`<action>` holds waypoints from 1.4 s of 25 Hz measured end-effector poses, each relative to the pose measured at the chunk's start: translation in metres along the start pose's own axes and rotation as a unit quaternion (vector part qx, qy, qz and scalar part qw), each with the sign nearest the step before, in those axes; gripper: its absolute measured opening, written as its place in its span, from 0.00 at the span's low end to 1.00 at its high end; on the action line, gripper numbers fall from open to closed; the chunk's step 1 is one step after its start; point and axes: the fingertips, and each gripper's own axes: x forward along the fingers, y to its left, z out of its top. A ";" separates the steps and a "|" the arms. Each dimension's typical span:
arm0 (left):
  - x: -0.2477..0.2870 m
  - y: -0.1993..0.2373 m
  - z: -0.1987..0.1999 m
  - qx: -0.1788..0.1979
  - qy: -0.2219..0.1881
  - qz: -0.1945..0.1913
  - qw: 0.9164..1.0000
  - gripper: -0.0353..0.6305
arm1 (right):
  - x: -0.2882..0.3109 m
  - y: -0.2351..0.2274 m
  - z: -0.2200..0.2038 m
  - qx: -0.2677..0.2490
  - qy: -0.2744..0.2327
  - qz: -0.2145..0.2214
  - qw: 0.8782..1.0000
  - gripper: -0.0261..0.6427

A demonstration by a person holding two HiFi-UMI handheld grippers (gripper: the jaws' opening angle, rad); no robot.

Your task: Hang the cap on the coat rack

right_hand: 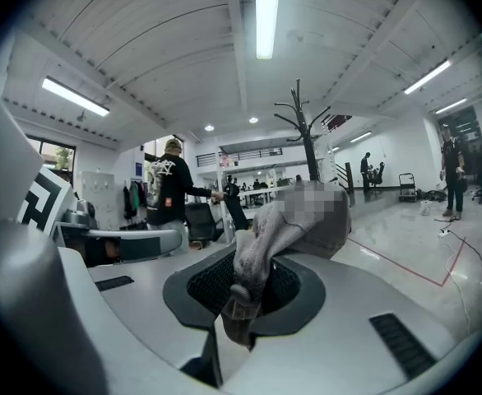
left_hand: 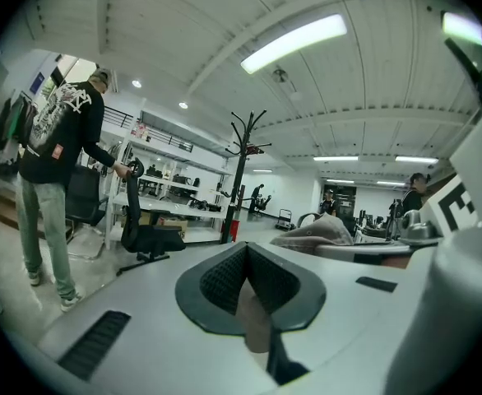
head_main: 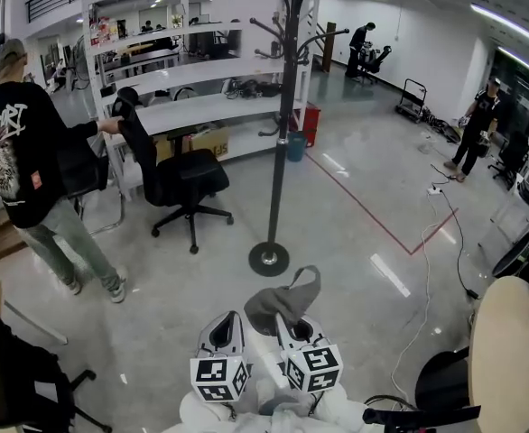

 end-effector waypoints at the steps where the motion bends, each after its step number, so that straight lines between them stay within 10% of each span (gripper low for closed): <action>1: 0.006 0.001 0.002 0.000 0.000 0.000 1.000 0.05 | 0.005 -0.003 0.003 -0.001 -0.001 0.000 1.000 0.11; 35: 0.183 0.021 0.017 -0.002 0.025 -0.021 0.999 0.05 | 0.136 -0.104 0.021 0.010 0.019 -0.007 1.000 0.11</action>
